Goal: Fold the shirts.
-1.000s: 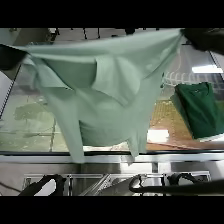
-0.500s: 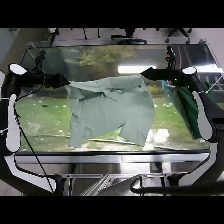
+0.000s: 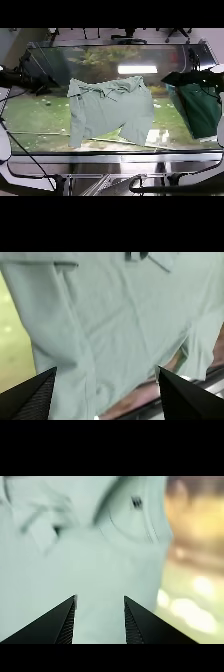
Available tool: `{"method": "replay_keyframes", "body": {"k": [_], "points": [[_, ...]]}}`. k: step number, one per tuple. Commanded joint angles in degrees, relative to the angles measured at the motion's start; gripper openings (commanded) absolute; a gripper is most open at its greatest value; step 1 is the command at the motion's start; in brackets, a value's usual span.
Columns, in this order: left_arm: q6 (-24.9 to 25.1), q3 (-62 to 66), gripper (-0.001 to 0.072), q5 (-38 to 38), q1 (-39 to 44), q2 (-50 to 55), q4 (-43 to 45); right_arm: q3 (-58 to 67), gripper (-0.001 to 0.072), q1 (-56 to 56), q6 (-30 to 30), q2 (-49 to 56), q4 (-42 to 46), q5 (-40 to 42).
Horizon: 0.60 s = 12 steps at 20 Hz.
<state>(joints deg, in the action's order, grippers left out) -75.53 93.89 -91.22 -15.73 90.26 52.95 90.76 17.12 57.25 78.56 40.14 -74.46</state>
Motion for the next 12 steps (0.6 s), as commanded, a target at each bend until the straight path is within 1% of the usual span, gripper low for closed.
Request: {"method": "replay_keyframes", "body": {"k": [1, 2, 5, 6, 7, 8, 12], "points": [[-1.0, -22.2, 0.0708, -0.3, -0.5, -12.4, 9.0, -8.0, 0.0367, 4.6, 3.2, -2.9, 7.5, -5.1], [-1.0, -28.7, 0.0708, 1.6, -0.3, -15.5, 10.3, -10.6, 0.0368, 5.3, 3.2, -2.9, 7.5, -4.4], [-1.0, -45.1, 0.0708, 8.8, 0.4, -21.9, 10.4, -17.1, 0.0374, 4.7, 2.5, -2.3, 7.3, -0.7], [-1.0, -49.0, 0.0708, 10.9, 1.0, -23.1, 10.4, -18.6, 0.0417, 4.2, 2.3, -1.7, 7.3, 0.0], [-1.0, -52.5, 0.0708, 13.0, 1.8, -24.0, 10.4, -19.6, 0.0480, 3.8, 2.3, -1.0, 7.2, 0.5], [-1.0, -55.1, 0.0708, 14.9, 2.8, -24.6, 10.4, -20.1, 0.0500, 3.3, 2.3, -0.1, 7.2, 0.7], [-1.2, -60.6, 0.0708, 22.9, 6.7, -24.2, 10.4, -20.2, 0.0500, -1.0, 1.9, 3.8, 7.0, 2.1]]}}
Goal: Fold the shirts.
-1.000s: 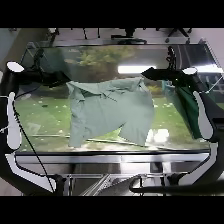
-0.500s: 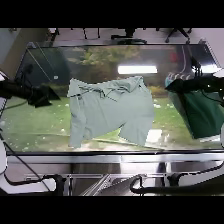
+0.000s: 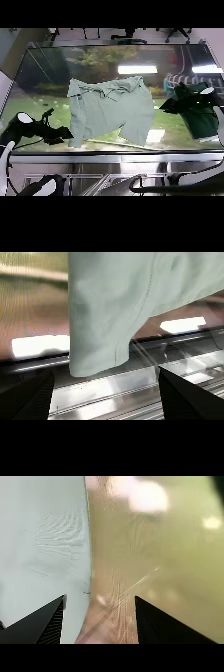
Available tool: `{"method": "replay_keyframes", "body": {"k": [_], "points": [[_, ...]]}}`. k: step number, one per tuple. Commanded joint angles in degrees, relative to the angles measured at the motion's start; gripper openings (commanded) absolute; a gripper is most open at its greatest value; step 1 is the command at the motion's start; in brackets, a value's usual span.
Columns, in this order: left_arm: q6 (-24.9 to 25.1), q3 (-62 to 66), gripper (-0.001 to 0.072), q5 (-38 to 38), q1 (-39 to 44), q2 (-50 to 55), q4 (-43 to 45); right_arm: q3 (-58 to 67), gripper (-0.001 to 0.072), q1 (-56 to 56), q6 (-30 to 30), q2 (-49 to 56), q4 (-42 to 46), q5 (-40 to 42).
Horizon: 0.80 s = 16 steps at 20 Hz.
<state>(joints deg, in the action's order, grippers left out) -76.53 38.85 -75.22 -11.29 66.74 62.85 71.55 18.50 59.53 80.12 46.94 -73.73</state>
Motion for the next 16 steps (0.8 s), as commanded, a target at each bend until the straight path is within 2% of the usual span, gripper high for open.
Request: {"method": "replay_keyframes", "body": {"k": [1, 4, 6, 7, 8, 9, 12, 16], "points": [[-0.7, -5.9, 0.0708, 8.5, 3.1, 0.5, 0.5, -1.0, 0.0499, -3.7, -0.4, 3.1, 0.2, 2.1], [-1.2, -3.7, 0.0698, 9.9, 6.4, 5.6, -0.3, -1.0, 0.0498, -7.3, -0.6, 4.6, 0.2, 2.6], [-1.1, 0.0, 0.0339, 9.8, 9.2, 10.1, -1.5, -0.9, 0.0482, -9.0, -0.9, 4.5, -0.3, 2.6], [-1.1, 2.0, 0.0231, 9.6, 10.4, 12.0, -1.4, -0.9, 0.0309, -9.4, -1.3, 4.5, -1.4, 2.6], [-1.1, 4.3, 0.0110, 9.2, 11.4, 13.7, -1.4, -0.8, 0.0099, -9.5, -1.7, 4.5, -2.6, 2.4], [-1.1, 6.5, 0.0013, 8.6, 11.9, 14.9, -1.3, -0.6, 0.0016, -9.5, -2.3, 4.4, -3.9, 1.8], [-1.1, 14.8, 0.0012, 1.9, 12.1, 14.7, -1.5, 2.4, 0.0016, -8.9, -2.7, 1.2, -7.1, -1.8], [-1.8, 29.5, 0.0012, -3.1, 10.1, 2.3, -3.3, 13.5, 0.0016, -5.2, -4.3, -9.8, -20.5, -6.1]]}}
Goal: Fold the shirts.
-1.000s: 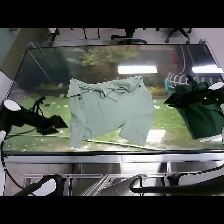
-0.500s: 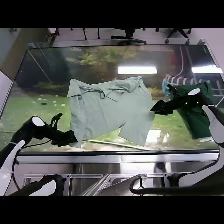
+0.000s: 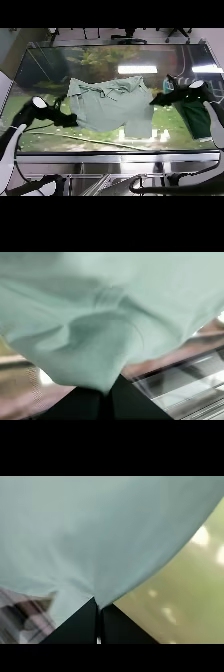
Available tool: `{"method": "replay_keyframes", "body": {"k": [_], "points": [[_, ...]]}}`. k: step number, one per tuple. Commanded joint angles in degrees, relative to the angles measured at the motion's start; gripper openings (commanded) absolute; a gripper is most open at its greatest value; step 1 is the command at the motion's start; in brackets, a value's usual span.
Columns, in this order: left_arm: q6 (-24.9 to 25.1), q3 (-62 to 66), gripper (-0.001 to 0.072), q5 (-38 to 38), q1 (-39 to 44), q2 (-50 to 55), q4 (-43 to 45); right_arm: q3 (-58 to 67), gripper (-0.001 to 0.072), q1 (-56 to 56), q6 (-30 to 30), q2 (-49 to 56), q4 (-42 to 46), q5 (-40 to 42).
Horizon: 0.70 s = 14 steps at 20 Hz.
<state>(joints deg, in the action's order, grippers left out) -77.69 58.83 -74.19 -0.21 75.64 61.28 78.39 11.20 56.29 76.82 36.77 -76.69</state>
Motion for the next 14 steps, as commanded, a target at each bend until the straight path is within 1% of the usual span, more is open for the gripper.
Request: {"method": "replay_keyframes", "body": {"k": [1, 3, 4, 6, 8, 9, 11, 14], "points": [[-1.6, 15.2, 0.0012, -4.2, -2.6, -10.4, -4.9, 10.6, 0.0016, 3.6, -1.0, -9.9, -14.1, -2.9], [-2.3, 26.3, 0.0012, -2.3, -6.1, -17.2, -11.0, 18.3, 0.0016, 6.1, -1.0, -16.2, -18.9, -0.2], [-2.4, 32.7, 0.0012, -0.7, -8.1, -20.2, -12.9, 21.5, 0.0016, 7.1, -1.0, -19.3, -19.0, 2.6], [-2.4, 44.3, 0.0012, 2.6, -11.4, -24.7, -12.9, 26.0, 0.0016, 8.8, -2.5, -25.9, -18.4, 10.2], [-2.3, 52.6, 0.0012, 5.3, -15.4, -28.0, -12.8, 26.9, 0.0016, 10.0, -4.6, -31.7, -18.4, 17.0], [-2.2, 55.3, 0.0012, 5.8, -17.7, -29.2, -12.8, 26.9, 0.0016, 10.3, -6.1, -34.1, -18.0, 19.0], [-1.9, 58.7, 0.0012, 4.6, -23.8, -30.5, -12.8, 26.9, 0.0016, 10.3, -7.5, -36.9, -16.8, 19.9], [-1.9, 56.9, 0.0013, 1.2, -32.5, -30.7, -13.4, 26.8, 0.0016, 10.3, -8.3, -35.7, -16.9, 19.1]]}}
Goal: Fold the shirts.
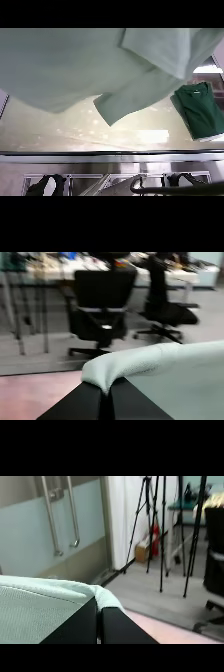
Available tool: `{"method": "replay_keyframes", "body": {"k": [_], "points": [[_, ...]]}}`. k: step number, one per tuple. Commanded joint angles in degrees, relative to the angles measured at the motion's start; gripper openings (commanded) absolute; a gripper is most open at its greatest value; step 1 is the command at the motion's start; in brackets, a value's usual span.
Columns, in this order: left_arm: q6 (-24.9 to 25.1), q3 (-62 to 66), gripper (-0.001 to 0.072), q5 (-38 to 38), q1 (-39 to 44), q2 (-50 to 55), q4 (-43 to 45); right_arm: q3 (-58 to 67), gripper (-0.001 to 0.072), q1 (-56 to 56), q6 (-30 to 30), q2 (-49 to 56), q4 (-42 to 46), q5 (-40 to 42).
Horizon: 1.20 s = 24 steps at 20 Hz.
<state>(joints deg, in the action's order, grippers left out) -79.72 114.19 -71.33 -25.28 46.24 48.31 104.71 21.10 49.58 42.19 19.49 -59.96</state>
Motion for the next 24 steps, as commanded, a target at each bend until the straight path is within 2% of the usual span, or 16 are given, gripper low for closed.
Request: {"method": "replay_keyframes", "body": {"k": [1, 4, 6, 8, 10, 13, 16, 18, 19, 20, 21, 22, 23, 24], "points": [[-0.3, -1.3, 0.0012, -2.4, -8.6, -1.3, -1.2, 0.5, 0.0016, 0.3, -1.6, 0.5, 0.3, 1.3], [-0.1, -11.8, 0.0012, -4.3, -5.4, 2.1, -5.4, 0.4, 0.0016, -1.1, -1.6, 9.1, -2.5, -7.4], [0.5, -18.7, 0.0012, -2.6, 3.3, 7.7, -3.7, 0.2, 0.0016, -7.3, -1.7, 17.3, -0.9, -10.6], [0.4, -24.5, 0.0012, 2.5, 14.3, 16.0, 5.0, 0.2, 0.0016, -13.9, -1.5, 25.2, 6.6, -8.4], [-3.0, -27.5, 0.0012, 9.1, 21.7, 25.5, 13.8, 0.2, 0.0016, -17.1, 1.1, 32.5, 14.8, -2.2], [-5.9, -24.4, 0.0013, 13.5, 25.9, 42.5, 16.0, 0.2, 0.0015, -17.5, 6.1, 41.6, 20.6, 5.8], [-5.9, -15.0, 0.0013, 10.0, 26.7, 56.5, 12.5, 0.2, 0.0016, -17.7, 6.8, 48.5, 20.4, 6.4], [-5.9, -9.5, 0.0016, 7.8, 26.3, 61.6, 8.2, 0.2, 0.0017, -18.0, 6.8, 50.9, 20.5, 6.6], [-5.9, -7.2, 0.0017, 6.3, 25.9, 63.0, 6.8, 0.2, 0.0037, -18.0, 6.8, 51.2, 20.5, 6.6], [-5.8, -4.8, 0.0018, 3.9, 25.4, 64.0, 6.1, 0.2, 0.0196, -17.7, 6.8, 50.9, 20.5, 6.2], [-5.8, -2.5, 0.0018, 0.9, 24.5, 64.4, 6.1, 0.2, 0.0321, -17.1, 6.8, 50.2, 20.5, 4.7], [-5.5, -0.4, 0.0018, -2.7, 23.2, 64.3, 6.1, 0.2, 0.0325, -16.2, 6.8, 49.0, 20.6, 2.0], [-4.8, 1.6, 0.0149, -6.2, 21.8, 63.9, 6.1, 0.2, 0.0325, -14.7, 7.1, 47.3, 21.2, -1.7], [-4.5, 3.4, 0.0565, -10.2, 20.2, 63.2, 6.1, 0.2, 0.0326, -12.9, 9.2, 45.6, 22.7, -5.2]]}}
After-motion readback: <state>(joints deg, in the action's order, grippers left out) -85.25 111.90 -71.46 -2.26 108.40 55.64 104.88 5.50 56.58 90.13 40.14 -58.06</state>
